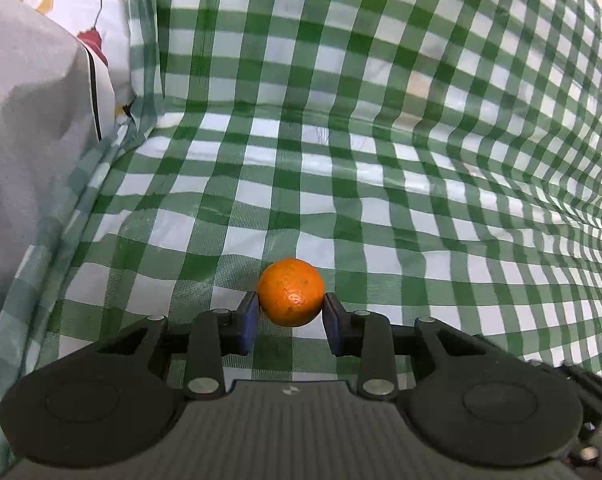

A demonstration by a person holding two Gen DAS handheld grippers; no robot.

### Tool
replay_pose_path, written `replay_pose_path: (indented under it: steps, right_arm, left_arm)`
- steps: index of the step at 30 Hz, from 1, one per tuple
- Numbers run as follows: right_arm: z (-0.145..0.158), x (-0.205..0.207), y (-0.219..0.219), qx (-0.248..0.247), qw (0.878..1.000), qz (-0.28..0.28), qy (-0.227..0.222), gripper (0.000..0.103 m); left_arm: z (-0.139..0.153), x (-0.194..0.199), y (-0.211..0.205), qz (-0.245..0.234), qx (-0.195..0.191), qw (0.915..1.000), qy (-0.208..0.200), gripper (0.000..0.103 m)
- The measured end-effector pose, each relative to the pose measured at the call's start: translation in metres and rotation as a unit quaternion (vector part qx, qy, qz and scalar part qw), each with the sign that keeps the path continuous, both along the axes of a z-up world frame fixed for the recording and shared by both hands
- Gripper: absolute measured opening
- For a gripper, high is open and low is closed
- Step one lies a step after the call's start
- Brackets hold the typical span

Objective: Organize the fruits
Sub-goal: 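Carry the orange and yellow pear in both grippers over the plate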

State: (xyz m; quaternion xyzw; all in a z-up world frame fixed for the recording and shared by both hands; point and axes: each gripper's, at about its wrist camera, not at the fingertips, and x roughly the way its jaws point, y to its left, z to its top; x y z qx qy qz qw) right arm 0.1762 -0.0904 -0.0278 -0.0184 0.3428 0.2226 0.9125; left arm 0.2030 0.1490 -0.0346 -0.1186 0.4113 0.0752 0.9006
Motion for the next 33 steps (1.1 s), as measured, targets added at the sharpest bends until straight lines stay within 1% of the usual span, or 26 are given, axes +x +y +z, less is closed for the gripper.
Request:
replay_pose_path:
  steps: [6, 12, 14, 18, 22, 25, 28, 33]
  right_arm:
    - [0.033, -0.026, -0.033, 0.033, 0.999, -0.017, -0.025, 0.024]
    - [0.054, -0.061, -0.077, 0.034, 0.998, -0.018, -0.049, 0.024]
    - [0.056, -0.071, -0.093, 0.033, 0.998, -0.026, -0.053, 0.024]
    - [0.054, -0.093, -0.121, 0.036, 0.997, -0.046, -0.047, 0.024]
    - [0.05, -0.115, -0.145, 0.038, 0.996, -0.06, -0.046, 0.024]
    - [0.052, -0.124, -0.155, 0.035, 0.996, -0.061, -0.056, 0.024]
    - [0.051, -0.133, -0.165, 0.013, 0.995, -0.062, -0.076, 0.024]
    - [0.048, -0.137, -0.181, -0.016, 0.993, -0.06, -0.101, 0.024]
  left_arm:
    - [0.017, -0.025, -0.009, -0.008, 0.011, 0.9997, -0.02, 0.037]
    - [0.031, -0.054, -0.02, -0.03, 0.023, 0.9987, -0.033, 0.037]
    - [0.035, -0.067, -0.025, -0.036, 0.031, 0.9982, -0.037, 0.037]
    - [0.045, -0.099, -0.038, -0.053, 0.031, 0.9971, -0.046, 0.037]
    - [0.053, -0.139, -0.062, -0.087, 0.044, 0.9932, -0.065, 0.037]
    - [0.057, -0.162, -0.079, -0.111, 0.043, 0.9901, -0.075, 0.037]
    - [0.058, -0.175, -0.094, -0.132, 0.038, 0.9872, -0.081, 0.037]
    - [0.053, -0.176, -0.11, -0.149, 0.06, 0.9835, -0.084, 0.037]
